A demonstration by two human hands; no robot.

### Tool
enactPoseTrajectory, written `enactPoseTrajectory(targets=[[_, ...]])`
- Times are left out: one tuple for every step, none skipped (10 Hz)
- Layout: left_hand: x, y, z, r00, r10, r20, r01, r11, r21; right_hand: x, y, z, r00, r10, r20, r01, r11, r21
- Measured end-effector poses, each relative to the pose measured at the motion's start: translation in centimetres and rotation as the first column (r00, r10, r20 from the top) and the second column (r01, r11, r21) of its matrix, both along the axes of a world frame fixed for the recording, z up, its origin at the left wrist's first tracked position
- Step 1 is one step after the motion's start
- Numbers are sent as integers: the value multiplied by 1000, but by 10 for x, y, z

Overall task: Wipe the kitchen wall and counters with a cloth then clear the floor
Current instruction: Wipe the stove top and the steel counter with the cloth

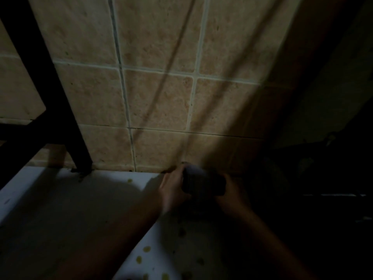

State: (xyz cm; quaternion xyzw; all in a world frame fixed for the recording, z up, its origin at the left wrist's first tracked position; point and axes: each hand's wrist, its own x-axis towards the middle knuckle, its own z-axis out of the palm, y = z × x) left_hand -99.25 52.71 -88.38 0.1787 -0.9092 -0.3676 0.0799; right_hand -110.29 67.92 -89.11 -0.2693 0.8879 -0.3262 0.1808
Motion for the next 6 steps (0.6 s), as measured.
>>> enactPoseTrajectory(targets=[[8, 12, -10, 997, 18, 75, -20, 1000, 24, 4, 18, -15, 999, -28, 31, 26, 999, 44], [9, 23, -19, 992, -47, 117, 34, 993, 113, 12, 33, -24, 999, -6, 31, 2, 991, 135], [11, 38, -31, 963, -48, 264, 44, 999, 18, 25, 49, -32, 996, 61, -63, -37, 944, 326], [18, 44, -40, 902, -39, 429, 104, 986, -129, 32, 57, -39, 982, 156, -104, -99, 903, 419], [27, 46, -42, 855, 9, 518, 260, 857, -445, 33, 61, -45, 926, 328, -186, -177, 814, 554], [32, 50, -49, 827, -47, 560, 353, 818, -454, 35, 59, -48, 912, 389, -131, -225, 742, 631]])
